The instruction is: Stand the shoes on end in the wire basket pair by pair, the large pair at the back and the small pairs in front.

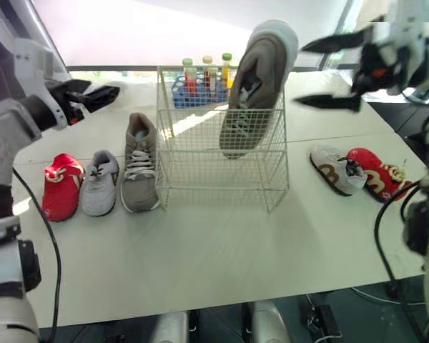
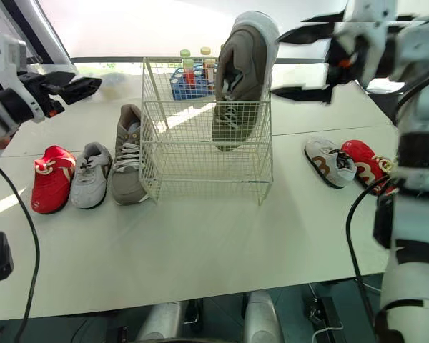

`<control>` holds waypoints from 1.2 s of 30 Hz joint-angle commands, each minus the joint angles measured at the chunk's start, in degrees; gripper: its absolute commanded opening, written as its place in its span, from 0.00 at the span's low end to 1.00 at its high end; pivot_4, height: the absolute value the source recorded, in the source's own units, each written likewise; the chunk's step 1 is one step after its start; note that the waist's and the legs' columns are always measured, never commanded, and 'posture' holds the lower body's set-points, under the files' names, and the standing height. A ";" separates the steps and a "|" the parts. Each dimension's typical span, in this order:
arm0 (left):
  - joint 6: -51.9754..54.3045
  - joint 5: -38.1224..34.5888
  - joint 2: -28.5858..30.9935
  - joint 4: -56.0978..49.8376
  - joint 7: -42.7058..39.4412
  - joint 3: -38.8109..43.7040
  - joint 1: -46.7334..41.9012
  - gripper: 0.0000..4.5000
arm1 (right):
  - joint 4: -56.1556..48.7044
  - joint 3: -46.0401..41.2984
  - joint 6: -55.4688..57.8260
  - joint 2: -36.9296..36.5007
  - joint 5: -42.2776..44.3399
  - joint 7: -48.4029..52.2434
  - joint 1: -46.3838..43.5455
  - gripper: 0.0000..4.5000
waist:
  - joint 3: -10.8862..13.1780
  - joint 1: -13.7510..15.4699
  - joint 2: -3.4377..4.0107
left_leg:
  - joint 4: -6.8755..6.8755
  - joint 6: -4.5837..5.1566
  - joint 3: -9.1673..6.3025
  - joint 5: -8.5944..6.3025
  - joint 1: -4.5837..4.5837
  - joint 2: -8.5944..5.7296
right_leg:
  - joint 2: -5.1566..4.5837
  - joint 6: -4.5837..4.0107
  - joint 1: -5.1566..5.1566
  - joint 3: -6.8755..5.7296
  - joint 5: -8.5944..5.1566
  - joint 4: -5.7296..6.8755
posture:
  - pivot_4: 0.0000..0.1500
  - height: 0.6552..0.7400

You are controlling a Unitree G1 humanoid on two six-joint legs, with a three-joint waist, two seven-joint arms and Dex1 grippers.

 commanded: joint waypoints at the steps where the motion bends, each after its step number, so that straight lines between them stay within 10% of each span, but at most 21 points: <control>1: -3.80 8.04 -2.19 11.89 0.03 -4.59 -6.92 1.00 | -20.10 -4.56 12.06 1.04 10.03 -8.21 4.21 0.99 | 0.01 0.24 -0.02 | 0.03 0.04 -0.01 -0.02 -0.01 0.00 | -0.04 0.02 -0.02 -0.02 -0.01 0.07 | 1.00 0.94; 9: -16.68 20.73 -10.99 41.65 2.01 -9.21 -19.15 1.00 | -37.00 -9.64 24.79 2.80 22.34 -22.69 10.51 0.99 | -0.02 1.34 -0.18 | 0.17 0.22 -0.11 -0.16 -0.04 0.03 | -0.19 0.00 -0.02 -0.06 -0.01 -0.02 | 1.00 0.94; 19: -22.78 24.70 -17.24 54.03 5.74 -6.04 -18.88 1.00 | -42.39 -10.79 28.00 0.87 28.34 -30.63 13.87 0.99 | 0.04 1.23 -0.37 | 0.18 0.35 -0.07 -0.20 -0.05 0.07 | -0.21 0.01 -0.06 -0.06 0.00 -0.01 | 1.00 0.94; 22: -23.51 25.28 -17.69 54.96 7.46 -4.83 -18.64 0.82 | -42.68 -10.04 27.69 0.33 28.65 -31.53 14.25 1.00 | 0.02 1.24 -0.39 | 0.18 0.35 -0.07 -0.20 -0.04 0.07 | -0.21 0.01 -0.04 -0.06 0.00 -0.01 | 1.00 0.94; 29: -24.11 23.19 -18.09 54.64 9.80 0.43 -20.86 0.04 | -41.81 -8.62 26.47 -0.15 28.24 -32.41 14.34 1.00 | 0.00 1.22 -0.46 | 0.21 0.36 -0.07 -0.20 -0.04 0.09 | -0.20 0.01 -0.04 -0.07 0.00 0.01 | 1.00 0.94; 36: -27.82 17.02 -17.08 50.64 19.10 10.62 -29.25 0.02 | -39.52 -6.48 24.65 -0.24 27.41 -31.95 13.04 1.00 | 0.43 1.31 -1.19 | 0.24 0.37 -0.13 -0.20 -0.15 0.09 | -0.22 0.02 -0.07 -0.13 0.01 -0.02 | 1.00 0.94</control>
